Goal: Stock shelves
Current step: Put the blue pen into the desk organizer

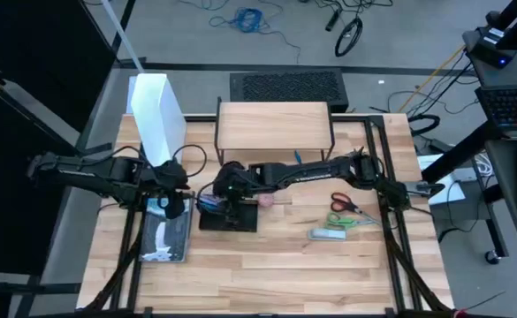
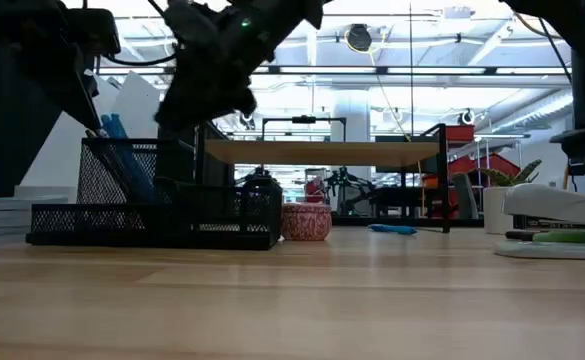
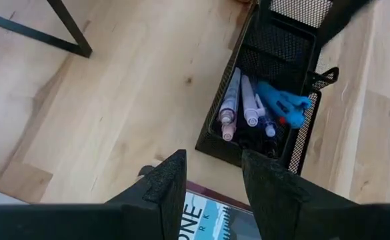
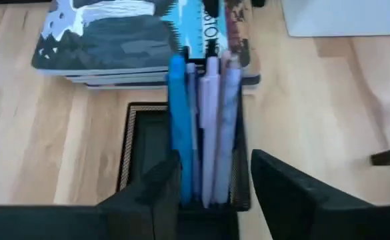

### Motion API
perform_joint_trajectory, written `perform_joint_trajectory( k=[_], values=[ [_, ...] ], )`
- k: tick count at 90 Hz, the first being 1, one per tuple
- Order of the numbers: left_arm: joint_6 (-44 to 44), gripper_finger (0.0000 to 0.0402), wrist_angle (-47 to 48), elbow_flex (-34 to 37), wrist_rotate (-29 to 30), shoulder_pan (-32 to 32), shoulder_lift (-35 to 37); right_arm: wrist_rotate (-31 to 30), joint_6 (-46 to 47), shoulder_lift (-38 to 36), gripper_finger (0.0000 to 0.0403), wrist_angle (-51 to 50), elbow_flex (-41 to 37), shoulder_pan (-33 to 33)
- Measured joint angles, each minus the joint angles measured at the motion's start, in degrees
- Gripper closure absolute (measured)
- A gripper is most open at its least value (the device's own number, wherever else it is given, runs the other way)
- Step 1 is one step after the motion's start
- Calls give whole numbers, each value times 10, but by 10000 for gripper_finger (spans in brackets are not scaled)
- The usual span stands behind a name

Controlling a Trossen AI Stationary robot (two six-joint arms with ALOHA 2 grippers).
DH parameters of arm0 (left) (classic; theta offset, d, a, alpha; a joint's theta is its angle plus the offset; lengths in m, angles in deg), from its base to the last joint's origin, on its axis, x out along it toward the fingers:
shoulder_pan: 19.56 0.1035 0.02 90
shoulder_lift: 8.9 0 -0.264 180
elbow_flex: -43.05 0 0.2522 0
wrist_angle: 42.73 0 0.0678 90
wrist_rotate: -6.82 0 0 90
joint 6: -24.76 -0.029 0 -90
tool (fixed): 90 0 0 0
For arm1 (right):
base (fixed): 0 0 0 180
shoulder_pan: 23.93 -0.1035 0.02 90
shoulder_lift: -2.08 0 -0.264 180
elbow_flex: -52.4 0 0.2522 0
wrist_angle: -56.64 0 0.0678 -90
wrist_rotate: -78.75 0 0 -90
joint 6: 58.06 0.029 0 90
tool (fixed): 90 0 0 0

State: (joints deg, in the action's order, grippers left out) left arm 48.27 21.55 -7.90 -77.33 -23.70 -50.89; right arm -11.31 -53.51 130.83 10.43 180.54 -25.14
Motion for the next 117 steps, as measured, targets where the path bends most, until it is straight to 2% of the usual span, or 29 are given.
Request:
perform_joint_trajectory(
  k=[12,32,37,58,69,88,102,117],
  values=[
    [0,269,-1,0,1,0,0,2,9,8,274,-32,0,5],
    [1,269,-5,0,5,0,0,0,5,15,383,-20,0,3],
    [1,269,-7,0,6,0,0,0,2,14,396,-23,0,3],
    [0,269,-7,0,6,0,0,0,2,-21,390,-44,-1,2],
    [-1,269,-7,0,6,0,0,-6,3,-52,394,-99,-1,2],
    [0,269,-7,0,6,0,0,-151,43,-106,394,-273,0,-27],
    [-3,269,-7,0,6,0,0,-188,98,-120,394,-340,0,-52],
    [-4,269,-7,0,6,0,0,-234,152,-146,394,-342,-47,-72]
  ],
)
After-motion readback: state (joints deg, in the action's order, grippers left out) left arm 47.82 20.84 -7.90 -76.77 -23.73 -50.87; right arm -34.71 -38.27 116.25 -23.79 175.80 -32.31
